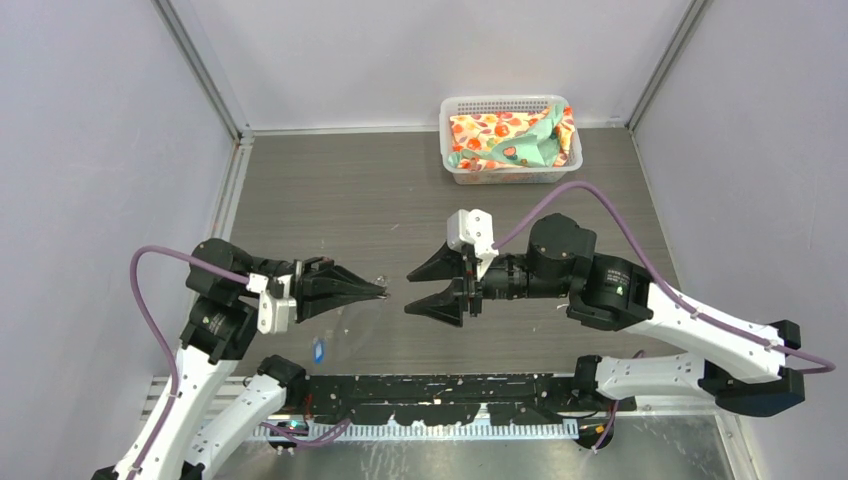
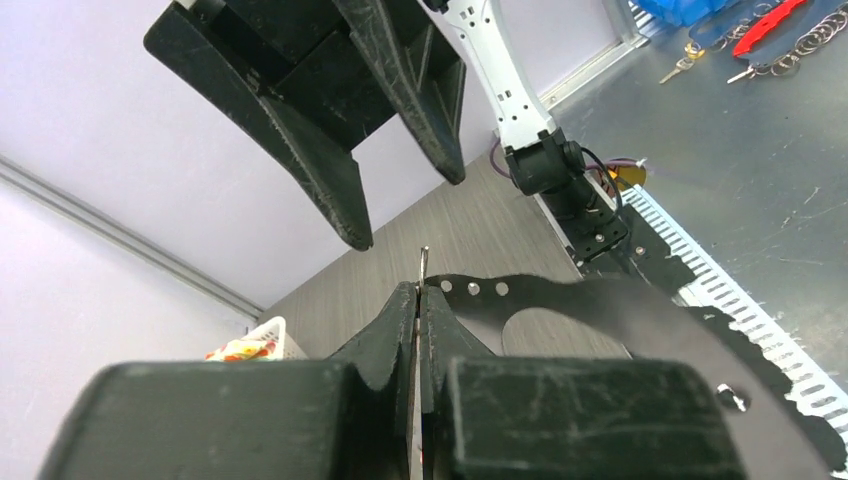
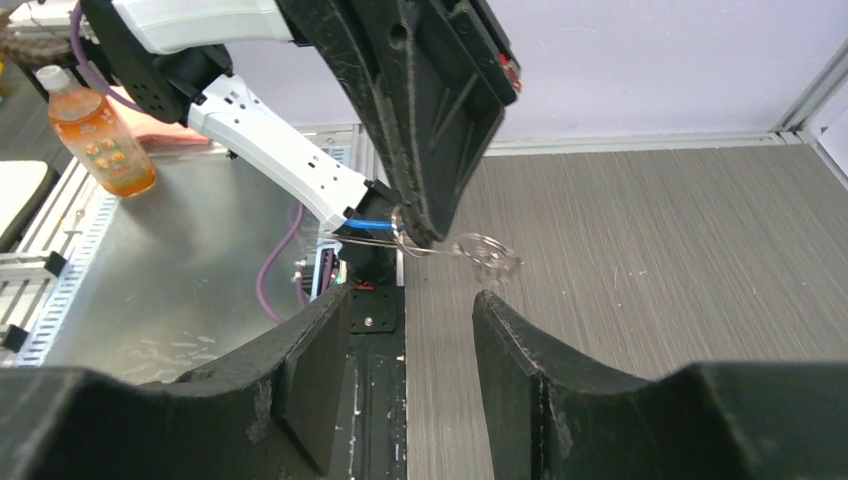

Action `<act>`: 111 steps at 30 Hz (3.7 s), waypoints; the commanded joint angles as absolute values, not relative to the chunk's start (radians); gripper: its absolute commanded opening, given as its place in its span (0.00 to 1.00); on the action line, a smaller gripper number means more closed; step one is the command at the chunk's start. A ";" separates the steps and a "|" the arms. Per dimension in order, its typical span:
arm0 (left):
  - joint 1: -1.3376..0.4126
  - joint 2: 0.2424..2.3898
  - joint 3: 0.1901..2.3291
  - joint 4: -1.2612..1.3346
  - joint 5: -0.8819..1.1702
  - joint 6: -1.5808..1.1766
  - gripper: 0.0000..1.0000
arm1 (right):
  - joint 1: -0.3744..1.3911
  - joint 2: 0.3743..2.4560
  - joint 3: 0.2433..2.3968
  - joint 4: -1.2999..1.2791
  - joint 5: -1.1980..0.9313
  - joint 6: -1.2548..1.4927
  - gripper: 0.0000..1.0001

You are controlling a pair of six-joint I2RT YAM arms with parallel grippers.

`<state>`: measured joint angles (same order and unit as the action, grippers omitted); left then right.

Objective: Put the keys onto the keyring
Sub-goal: Adjust the keyring.

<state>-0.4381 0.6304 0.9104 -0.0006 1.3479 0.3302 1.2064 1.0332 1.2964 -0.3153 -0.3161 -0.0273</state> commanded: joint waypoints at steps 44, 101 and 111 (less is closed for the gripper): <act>-0.439 0.624 0.956 -0.242 1.291 0.221 0.45 | 1.577 1.103 1.361 -0.307 0.237 -0.388 0.01; -0.463 0.597 0.888 -0.076 1.210 0.084 0.00 | 1.576 1.052 1.226 -0.065 0.198 -0.317 0.30; -0.464 0.575 0.948 -0.308 1.291 0.639 0.00 | 1.577 0.916 1.262 -0.333 0.321 -0.284 0.67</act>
